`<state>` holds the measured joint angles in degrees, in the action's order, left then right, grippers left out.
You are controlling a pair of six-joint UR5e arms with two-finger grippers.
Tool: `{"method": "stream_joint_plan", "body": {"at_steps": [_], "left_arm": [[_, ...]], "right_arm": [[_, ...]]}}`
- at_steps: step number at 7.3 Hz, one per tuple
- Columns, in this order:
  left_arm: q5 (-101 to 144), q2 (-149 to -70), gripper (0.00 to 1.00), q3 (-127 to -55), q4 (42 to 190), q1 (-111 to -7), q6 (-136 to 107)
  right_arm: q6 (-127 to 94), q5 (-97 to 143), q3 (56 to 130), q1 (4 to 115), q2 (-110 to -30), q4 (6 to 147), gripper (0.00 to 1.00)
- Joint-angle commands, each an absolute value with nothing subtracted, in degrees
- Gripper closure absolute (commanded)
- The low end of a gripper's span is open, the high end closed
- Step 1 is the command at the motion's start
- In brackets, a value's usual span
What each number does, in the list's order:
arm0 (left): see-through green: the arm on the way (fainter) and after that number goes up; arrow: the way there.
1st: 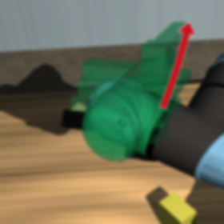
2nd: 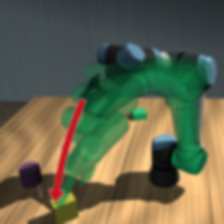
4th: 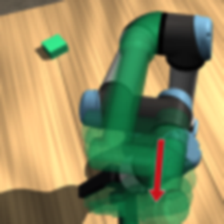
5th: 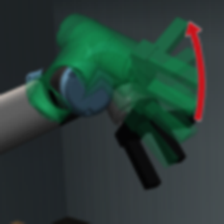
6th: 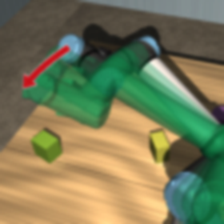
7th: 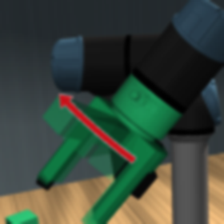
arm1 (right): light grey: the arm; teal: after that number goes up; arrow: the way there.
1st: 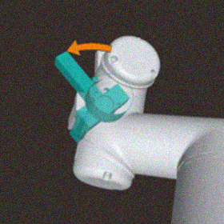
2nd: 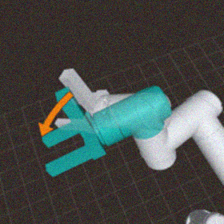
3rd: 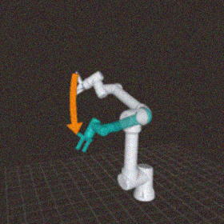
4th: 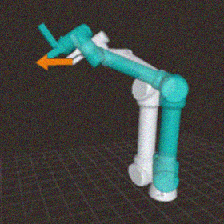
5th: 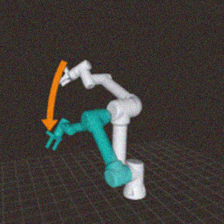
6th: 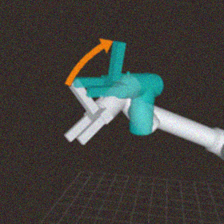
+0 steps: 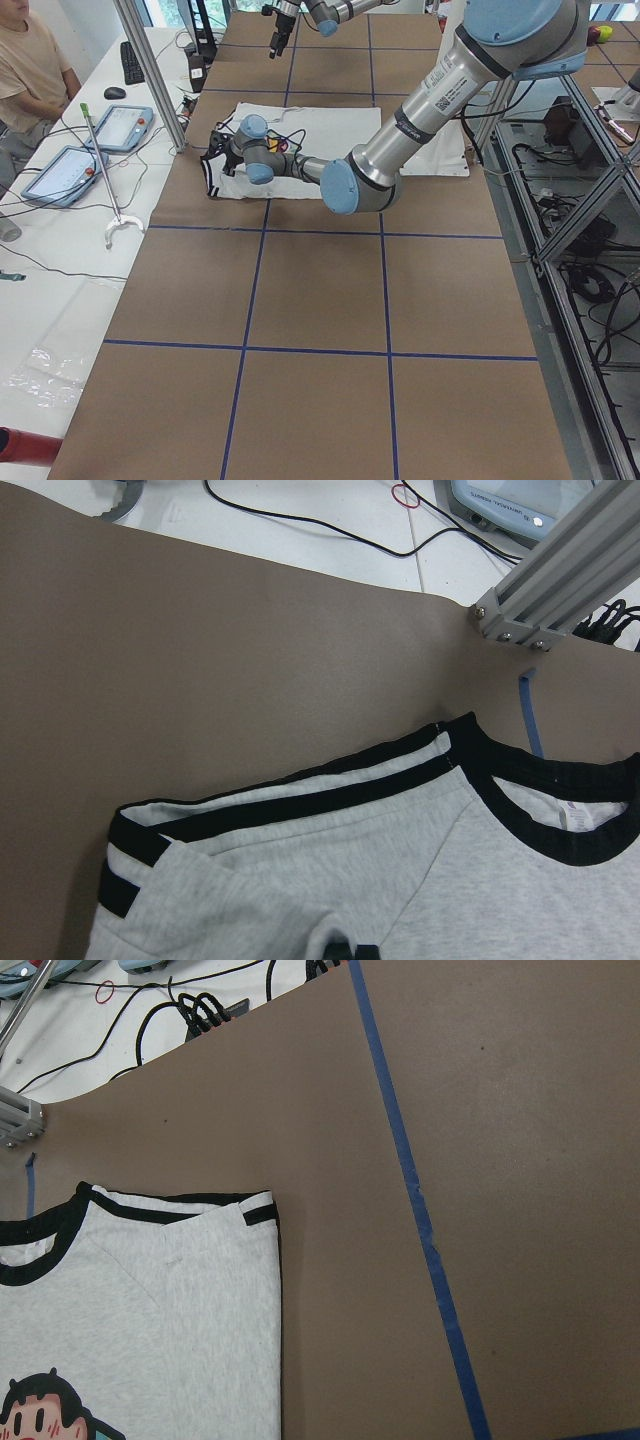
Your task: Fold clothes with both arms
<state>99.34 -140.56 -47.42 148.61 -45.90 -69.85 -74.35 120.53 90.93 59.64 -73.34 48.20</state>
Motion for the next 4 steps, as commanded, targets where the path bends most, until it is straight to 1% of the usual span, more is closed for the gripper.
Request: {"method": "stream_joint_plan", "body": {"at_steps": [1, 2, 3, 4], "left_arm": [[97.6, -141.0, 0.74, -46.5, 148.7, -45.4, -69.8], [97.6, -140.8, 0.43, -48.2, 148.7, -45.0, -69.9], [98.1, -140.2, 0.39, -52.6, 148.4, -45.0, -70.3], [98.3, -135.3, 0.38, -62.5, 147.2, -44.5, -70.6]], "right_arm": [[-74.4, 118.8, 90.7, 59.2, -73.0, 48.4, 0.0], [-74.4, 118.9, 91.7, 59.2, -72.4, 48.6, 0.0], [-75.4, 118.6, 92.1, 59.0, -71.0, 52.0, 0.0], [-75.4, 116.7, 95.3, 56.0, -71.1, 57.7, 0.0]]}}
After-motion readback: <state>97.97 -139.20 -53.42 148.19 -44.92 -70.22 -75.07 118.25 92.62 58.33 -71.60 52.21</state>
